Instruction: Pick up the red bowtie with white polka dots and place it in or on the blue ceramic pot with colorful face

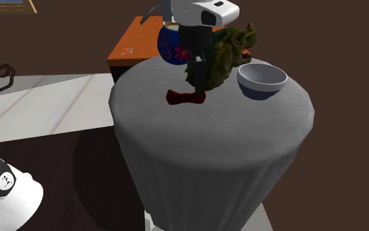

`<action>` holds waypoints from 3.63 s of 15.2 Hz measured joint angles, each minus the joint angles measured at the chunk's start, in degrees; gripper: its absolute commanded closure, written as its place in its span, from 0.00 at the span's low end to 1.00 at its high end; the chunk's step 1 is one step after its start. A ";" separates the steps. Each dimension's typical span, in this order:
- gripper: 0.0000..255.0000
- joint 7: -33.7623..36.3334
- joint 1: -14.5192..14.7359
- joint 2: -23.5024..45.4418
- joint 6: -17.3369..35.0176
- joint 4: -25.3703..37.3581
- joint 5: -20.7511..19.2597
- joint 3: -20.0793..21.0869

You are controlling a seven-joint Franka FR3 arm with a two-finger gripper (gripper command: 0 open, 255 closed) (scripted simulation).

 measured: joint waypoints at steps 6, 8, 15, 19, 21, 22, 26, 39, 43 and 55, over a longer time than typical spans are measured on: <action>1.00 0.18 0.12 -0.73 3.24 -1.71 0.06 0.11; 1.00 -0.34 -0.11 -0.26 1.30 -0.77 -0.32 -0.05; 1.00 0.89 0.67 -0.14 -2.90 1.68 0.37 0.67; 1.00 0.66 0.77 -0.05 -8.35 1.82 0.84 0.75; 0.00 0.57 0.77 -0.49 -9.21 2.08 0.98 0.74; 0.00 0.57 0.77 -0.48 -9.21 2.08 0.98 0.74; 0.00 1.49 0.86 1.65 -7.24 0.72 0.86 0.87; 0.00 2.38 0.99 5.24 -1.47 -1.73 -0.27 0.90; 1.00 2.37 0.77 4.88 -1.91 -1.70 -0.38 0.62; 1.00 1.82 0.95 2.88 -4.47 -1.00 0.54 0.87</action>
